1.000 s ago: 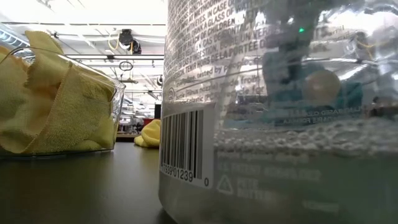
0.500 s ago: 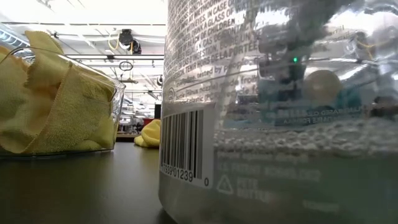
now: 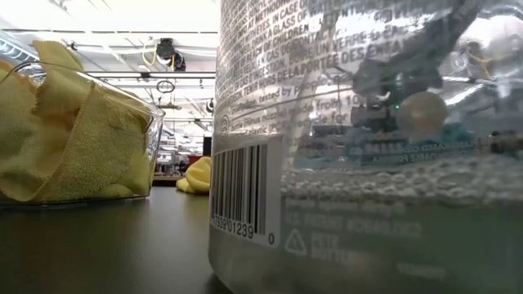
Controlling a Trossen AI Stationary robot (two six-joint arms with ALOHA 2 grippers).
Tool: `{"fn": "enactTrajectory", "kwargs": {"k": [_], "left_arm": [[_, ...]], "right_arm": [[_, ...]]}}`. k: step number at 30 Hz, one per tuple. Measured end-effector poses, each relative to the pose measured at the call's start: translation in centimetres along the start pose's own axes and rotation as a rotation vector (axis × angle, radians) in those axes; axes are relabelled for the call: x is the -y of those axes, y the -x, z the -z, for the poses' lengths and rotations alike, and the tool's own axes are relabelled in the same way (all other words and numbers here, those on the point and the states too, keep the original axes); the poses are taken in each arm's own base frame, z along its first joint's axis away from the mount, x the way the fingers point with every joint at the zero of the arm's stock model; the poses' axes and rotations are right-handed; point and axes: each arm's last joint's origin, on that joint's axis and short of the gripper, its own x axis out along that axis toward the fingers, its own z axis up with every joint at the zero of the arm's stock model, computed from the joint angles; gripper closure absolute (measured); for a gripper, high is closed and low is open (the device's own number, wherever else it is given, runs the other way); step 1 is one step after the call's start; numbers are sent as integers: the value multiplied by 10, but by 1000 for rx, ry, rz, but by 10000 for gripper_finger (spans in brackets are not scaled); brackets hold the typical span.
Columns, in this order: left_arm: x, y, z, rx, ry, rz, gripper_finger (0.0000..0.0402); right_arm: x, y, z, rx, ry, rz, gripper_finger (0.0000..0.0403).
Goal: Sort microfiber towel by color & place in baskets
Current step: Put the blue microfiber towel into the top transparent bin
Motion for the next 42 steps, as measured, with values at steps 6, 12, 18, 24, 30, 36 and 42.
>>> {"fn": "enactTrajectory", "kwargs": {"k": [6, 12, 18, 24, 30, 36, 42], "left_arm": [[0, 0, 0, 3, 19, 0, 175], [0, 0, -1, 7, 20, 0, 175], [0, 0, 0, 5, 19, 0, 175], [0, 0, 0, 4, 18, 0, 175], [0, 0, 0, 4, 10, 0, 175], [0, 0, 0, 4, 8, -1, 175], [-1, 0, 0, 4, -10, -8, 175]], "right_arm": [[3, -5, 7, -4, -51, -18, 381], [2, -1, 1, -2, -78, -19, 330], [0, 13, -17, 10, -72, -11, 244], [-2, 35, -36, -7, -28, -10, 173], [-4, 56, -49, -30, 2, -12, 143], [-6, 77, -61, -27, 30, -15, 140], [-9, 92, -70, -11, 38, -18, 143]]}}
